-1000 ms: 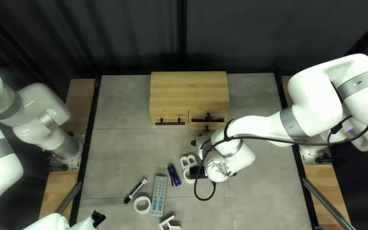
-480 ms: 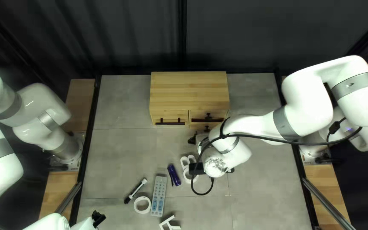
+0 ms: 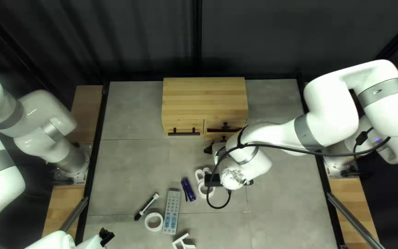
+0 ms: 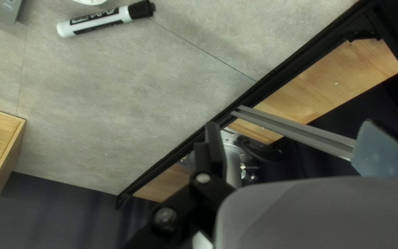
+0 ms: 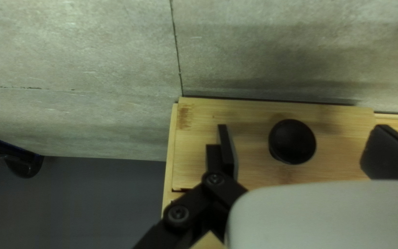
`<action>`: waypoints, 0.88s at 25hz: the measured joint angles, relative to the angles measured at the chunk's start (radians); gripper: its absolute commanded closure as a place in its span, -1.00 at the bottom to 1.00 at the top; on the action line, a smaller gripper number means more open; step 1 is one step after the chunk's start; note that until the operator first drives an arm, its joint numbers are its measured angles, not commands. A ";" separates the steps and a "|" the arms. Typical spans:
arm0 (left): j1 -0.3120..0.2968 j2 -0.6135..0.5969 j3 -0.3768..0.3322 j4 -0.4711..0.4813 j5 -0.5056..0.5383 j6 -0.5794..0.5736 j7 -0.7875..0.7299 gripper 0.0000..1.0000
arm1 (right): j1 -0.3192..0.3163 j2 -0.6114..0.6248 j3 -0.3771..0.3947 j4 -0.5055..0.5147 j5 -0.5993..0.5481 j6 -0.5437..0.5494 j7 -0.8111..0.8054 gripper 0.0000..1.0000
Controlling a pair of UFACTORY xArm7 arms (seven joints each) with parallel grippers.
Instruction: Open drawers and place objects into drawer and close
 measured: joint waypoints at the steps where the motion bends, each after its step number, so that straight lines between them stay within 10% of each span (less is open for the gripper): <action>1: 0.000 0.000 0.000 0.000 0.000 0.000 0.000 -1.00 | 0.000 0.000 0.000 0.000 -0.001 -0.001 0.000 0.89; 22: 0.000 0.000 0.000 0.000 0.000 0.000 0.000 -1.00 | 0.017 -0.003 0.007 -0.002 -0.009 0.000 0.016 0.90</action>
